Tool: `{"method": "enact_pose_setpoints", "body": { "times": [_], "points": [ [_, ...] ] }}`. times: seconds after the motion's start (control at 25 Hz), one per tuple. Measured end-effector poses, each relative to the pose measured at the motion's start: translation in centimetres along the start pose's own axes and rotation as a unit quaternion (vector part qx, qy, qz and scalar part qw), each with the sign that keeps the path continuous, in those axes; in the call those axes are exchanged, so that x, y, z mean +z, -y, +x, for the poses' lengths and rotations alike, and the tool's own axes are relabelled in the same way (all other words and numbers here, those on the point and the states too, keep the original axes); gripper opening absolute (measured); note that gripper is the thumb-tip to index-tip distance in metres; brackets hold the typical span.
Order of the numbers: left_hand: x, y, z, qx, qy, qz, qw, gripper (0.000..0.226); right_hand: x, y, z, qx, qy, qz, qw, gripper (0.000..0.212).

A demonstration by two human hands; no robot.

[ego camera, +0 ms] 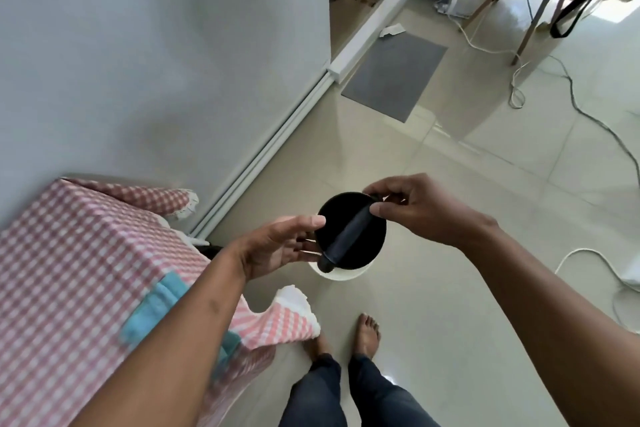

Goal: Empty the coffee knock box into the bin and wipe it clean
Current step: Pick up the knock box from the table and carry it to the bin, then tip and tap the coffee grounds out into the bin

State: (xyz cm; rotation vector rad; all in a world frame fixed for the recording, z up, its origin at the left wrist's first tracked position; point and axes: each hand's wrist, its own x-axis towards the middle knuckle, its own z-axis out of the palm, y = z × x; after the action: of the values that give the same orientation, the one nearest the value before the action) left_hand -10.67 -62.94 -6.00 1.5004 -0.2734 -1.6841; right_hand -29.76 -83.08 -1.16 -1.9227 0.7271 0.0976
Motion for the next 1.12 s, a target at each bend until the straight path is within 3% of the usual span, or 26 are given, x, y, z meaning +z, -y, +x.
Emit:
{"method": "enact_pose_setpoints", "body": {
  "times": [0.24,0.44,0.56,0.72,1.0,1.12],
  "points": [
    [-1.9,3.3,5.2,0.009,-0.057,-0.069,0.996,0.048,3.7,-3.8,5.8,0.052,-0.087,0.087,0.991,0.024],
    [-4.7,7.8,11.2,-0.003,-0.125,-0.097,0.987,0.059,9.2,-12.6,9.1,0.155,-0.174,0.142,0.962,0.018],
    [-6.9,11.9,16.4,-0.033,-0.145,-0.123,0.981,0.052,13.5,-20.4,11.0,0.245,-0.168,0.148,0.943,0.004],
    [-8.8,17.2,22.9,-0.077,-0.154,-0.114,0.978,0.041,18.5,-28.7,14.1,0.316,-0.144,0.138,0.927,0.004],
    [-11.2,25.4,31.8,-0.126,-0.177,-0.053,0.975,0.047,24.3,-40.7,20.0,0.402,-0.188,0.042,0.895,0.037],
    [-11.8,27.3,34.3,-0.131,-0.199,-0.035,0.971,0.056,25.6,-44.3,21.4,0.451,-0.194,0.052,0.87,0.029]
  ]
}}
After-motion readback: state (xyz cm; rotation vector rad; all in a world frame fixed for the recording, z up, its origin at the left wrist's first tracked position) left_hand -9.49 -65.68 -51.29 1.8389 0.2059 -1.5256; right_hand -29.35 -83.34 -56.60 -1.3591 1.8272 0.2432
